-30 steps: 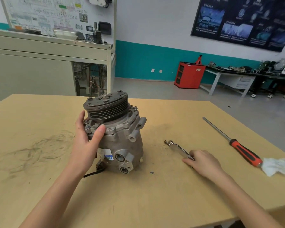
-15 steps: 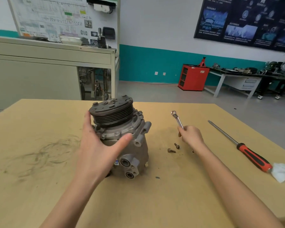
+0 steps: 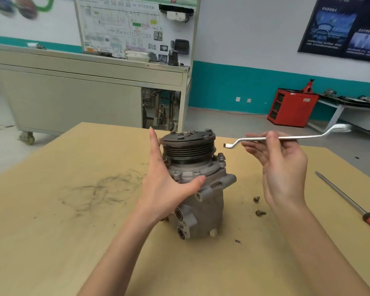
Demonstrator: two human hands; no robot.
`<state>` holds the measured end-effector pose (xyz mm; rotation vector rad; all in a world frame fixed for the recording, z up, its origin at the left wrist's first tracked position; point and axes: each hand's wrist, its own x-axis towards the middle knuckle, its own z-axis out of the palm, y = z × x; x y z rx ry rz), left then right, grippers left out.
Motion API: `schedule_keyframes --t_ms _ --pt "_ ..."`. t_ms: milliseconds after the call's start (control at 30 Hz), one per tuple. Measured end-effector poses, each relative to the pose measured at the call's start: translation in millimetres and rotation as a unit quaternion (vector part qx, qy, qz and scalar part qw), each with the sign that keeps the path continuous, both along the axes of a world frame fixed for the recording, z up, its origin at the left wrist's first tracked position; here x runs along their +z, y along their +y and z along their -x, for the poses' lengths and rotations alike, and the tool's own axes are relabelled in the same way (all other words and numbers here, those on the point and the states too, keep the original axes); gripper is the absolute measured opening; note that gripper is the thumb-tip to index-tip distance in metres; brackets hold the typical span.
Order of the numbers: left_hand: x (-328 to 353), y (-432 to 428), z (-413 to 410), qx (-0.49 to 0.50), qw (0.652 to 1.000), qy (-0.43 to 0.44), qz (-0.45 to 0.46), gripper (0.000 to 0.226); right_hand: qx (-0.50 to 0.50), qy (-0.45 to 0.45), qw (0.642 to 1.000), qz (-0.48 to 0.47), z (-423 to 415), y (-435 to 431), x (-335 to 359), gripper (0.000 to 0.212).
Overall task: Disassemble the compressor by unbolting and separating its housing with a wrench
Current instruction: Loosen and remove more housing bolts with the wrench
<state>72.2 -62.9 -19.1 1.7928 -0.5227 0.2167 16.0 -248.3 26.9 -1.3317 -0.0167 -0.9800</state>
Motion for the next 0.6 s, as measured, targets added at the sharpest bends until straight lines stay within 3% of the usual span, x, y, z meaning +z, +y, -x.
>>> schedule_keyframes --t_ms 100,233,500,600 --pt "-2 23 -17 -0.068 0.998 0.011 -0.008 0.127 -0.028 -0.036 0.996 0.072 7 10 -4 0.014" --pt "0 41 -30 -0.087 0.996 0.009 -0.024 0.125 -0.020 -0.068 0.989 0.130 18 21 -7 0.011" --pt "7 54 -24 -0.059 0.998 0.014 -0.032 0.121 0.032 -0.110 0.968 0.225 22 33 -18 0.015" --pt "7 38 2 0.036 0.999 0.011 -0.023 0.122 0.006 -0.115 0.955 0.274 20 33 -21 0.015"
